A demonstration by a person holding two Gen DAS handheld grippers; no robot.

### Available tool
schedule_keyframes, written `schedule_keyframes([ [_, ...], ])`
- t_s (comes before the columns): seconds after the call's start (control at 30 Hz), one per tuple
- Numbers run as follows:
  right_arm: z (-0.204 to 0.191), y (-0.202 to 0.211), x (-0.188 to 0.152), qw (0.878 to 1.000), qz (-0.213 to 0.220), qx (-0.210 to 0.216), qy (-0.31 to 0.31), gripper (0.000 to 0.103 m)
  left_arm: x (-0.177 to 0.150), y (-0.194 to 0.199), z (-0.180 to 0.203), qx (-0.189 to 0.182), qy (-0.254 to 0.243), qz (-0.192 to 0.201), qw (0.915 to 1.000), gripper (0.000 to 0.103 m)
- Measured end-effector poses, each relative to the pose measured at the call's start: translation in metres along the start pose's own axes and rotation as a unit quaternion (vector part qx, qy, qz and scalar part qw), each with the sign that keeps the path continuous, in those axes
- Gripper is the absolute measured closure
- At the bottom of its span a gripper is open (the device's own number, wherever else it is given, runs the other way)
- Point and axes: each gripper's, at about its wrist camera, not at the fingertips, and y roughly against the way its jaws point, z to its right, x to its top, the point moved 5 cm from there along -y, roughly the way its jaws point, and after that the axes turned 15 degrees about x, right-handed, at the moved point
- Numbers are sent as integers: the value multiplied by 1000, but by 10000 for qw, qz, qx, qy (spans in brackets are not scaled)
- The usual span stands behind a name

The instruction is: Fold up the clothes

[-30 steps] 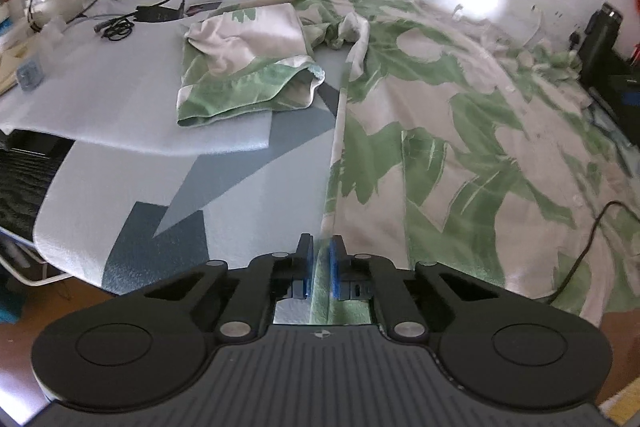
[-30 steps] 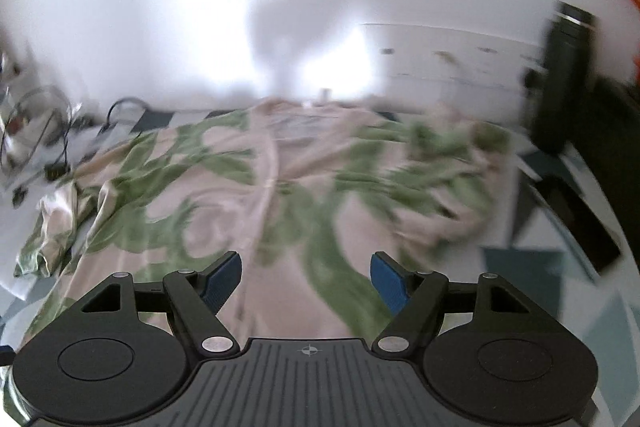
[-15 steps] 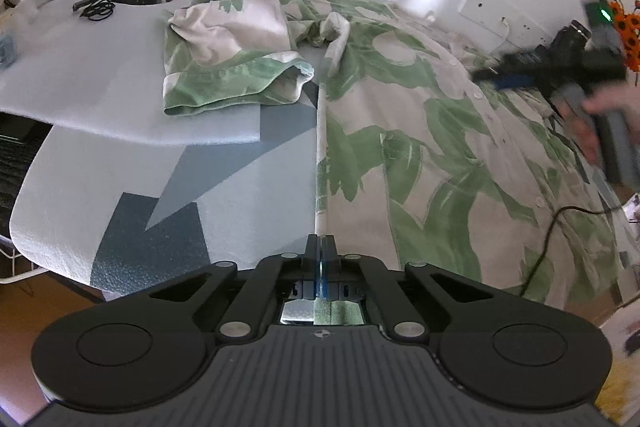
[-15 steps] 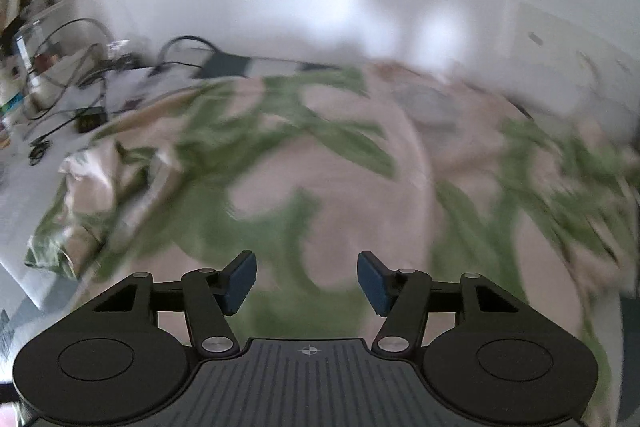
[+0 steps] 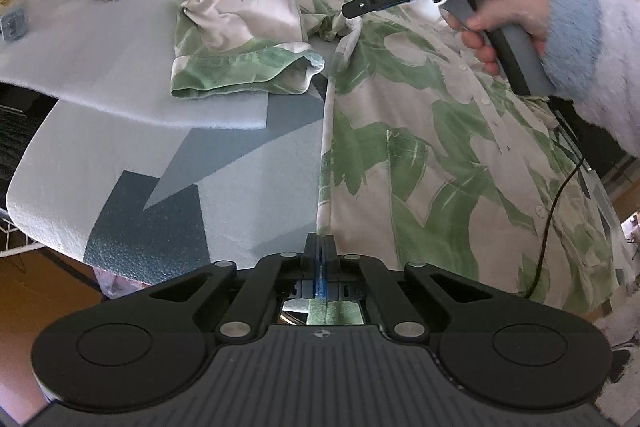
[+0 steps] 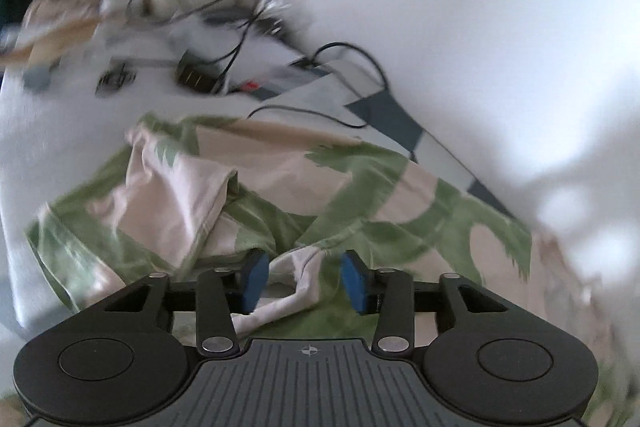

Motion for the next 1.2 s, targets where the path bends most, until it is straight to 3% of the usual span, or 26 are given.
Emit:
schedule_keyframes([
  [0.13,0,-14,-8,9983,-461,177,303,65,3,-2,3,85,169,-77,9998,99],
  [0.27,4,-24,-14,9972,-569,112,478,63,6,-4,7,136,274,-114,9995,94],
  [0.5,13,-38,-4,9988,-324,-27,354,63,5,-4,7,201,422,-63,9989,94],
  [0.8,23,-30,11,9992,167,337,115,64,5,-4,12,385,327,-29,9987,94],
  [0.87,23,-31,11,9990,147,394,139,69,5,-4,12,426,349,-21,9985,95],
  [1.0,23,-34,13,9984,68,563,0,93,5,-4,13,520,332,-26,9981,100],
  [1.2,40,-36,26,9893,261,976,-1050,96,2,0,12,575,364,20,9977,103],
])
